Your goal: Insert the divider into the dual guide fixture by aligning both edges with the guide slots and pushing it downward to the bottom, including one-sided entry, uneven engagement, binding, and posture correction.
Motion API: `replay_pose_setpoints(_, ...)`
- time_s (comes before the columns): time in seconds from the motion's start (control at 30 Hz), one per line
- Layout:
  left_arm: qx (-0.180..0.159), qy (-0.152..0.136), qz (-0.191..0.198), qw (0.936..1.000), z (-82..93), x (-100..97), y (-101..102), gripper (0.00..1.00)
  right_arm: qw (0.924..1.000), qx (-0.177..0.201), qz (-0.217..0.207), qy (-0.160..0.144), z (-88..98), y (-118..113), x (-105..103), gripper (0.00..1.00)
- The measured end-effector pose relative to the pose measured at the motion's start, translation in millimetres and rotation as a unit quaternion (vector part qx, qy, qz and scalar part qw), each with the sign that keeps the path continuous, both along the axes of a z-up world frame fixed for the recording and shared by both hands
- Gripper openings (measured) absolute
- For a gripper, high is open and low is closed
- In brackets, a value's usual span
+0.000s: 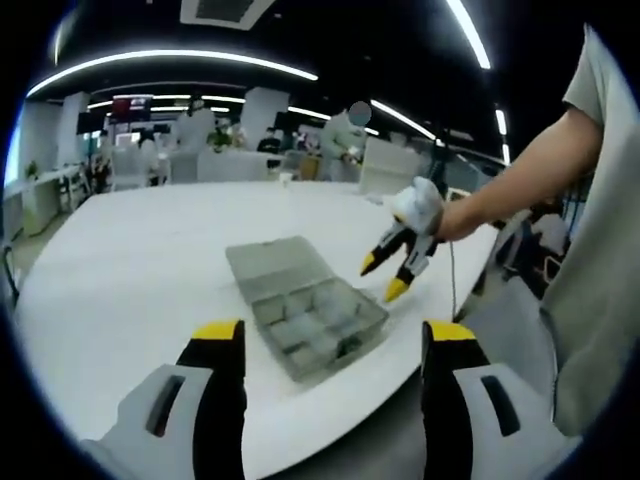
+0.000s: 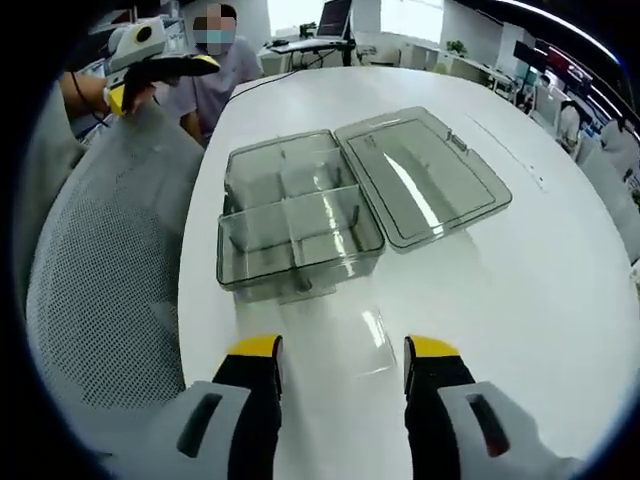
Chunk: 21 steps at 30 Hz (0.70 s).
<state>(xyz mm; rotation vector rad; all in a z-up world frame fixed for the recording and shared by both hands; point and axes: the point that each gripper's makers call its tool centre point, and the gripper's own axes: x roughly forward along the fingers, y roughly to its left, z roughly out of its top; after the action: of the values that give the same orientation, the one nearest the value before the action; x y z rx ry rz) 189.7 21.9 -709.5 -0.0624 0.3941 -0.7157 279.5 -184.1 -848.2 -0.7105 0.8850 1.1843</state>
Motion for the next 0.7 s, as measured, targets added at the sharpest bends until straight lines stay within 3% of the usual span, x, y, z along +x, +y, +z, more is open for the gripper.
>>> replay_pose_setpoints(0.7, 0.0, 0.003, 0.003, 1.0, -2.7, 1.4, 2, 0.7, 0.9985, -0.03, 0.044, 0.011, -19.1, 5, 4, 0.35)
